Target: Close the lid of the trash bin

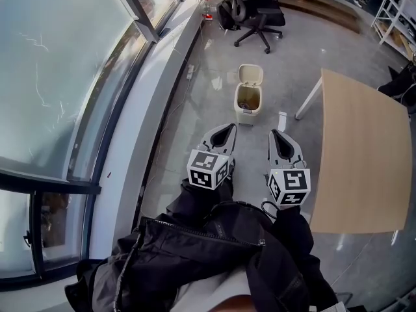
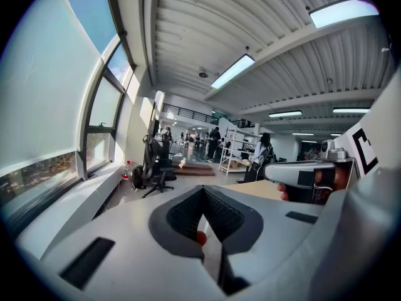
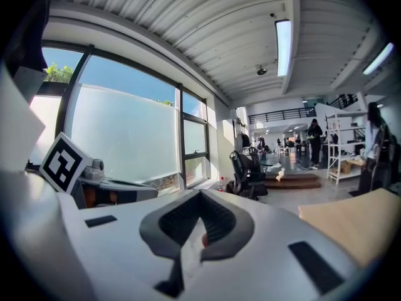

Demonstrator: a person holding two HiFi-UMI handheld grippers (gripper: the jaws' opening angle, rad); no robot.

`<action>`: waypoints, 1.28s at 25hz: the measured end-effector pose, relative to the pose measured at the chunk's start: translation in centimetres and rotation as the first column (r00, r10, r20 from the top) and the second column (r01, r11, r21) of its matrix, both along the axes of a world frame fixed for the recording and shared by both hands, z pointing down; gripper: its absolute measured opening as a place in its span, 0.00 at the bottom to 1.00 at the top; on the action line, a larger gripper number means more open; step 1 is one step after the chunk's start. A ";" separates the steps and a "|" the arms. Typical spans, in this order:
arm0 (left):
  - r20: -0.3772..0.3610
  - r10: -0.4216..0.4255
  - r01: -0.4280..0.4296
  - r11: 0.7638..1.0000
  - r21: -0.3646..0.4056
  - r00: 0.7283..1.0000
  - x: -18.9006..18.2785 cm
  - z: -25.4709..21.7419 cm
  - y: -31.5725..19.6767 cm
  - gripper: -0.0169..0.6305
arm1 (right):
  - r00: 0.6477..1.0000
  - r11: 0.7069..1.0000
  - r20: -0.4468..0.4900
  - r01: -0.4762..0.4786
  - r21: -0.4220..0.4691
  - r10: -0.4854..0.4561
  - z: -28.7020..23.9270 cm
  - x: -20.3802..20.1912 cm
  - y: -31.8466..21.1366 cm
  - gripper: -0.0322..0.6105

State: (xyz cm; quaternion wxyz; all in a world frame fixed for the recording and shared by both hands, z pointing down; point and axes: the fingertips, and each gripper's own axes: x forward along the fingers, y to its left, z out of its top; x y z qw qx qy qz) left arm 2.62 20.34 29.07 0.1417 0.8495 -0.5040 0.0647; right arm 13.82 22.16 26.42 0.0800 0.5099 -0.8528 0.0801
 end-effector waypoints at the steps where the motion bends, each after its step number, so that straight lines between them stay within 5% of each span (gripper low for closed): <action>1: -0.002 0.000 0.000 1.000 0.001 1.000 0.0 0.1 -0.9 0.02 | 1.000 1.000 -0.004 -0.003 0.000 0.003 0.1 0.0 -0.8 0.05; 22: -0.015 0.000 -0.002 0.992 -0.123 1.000 -6.8 6.4 -23.5 0.02 | 0.998 0.997 -0.070 -0.008 -0.081 0.002 4.6 -6.7 -23.0 0.05; 32: -0.034 0.062 -0.067 0.976 -0.205 0.998 -6.8 9.1 -30.2 0.02 | 0.995 0.987 -0.103 -0.012 -0.162 -0.005 7.1 -9.5 -29.8 0.05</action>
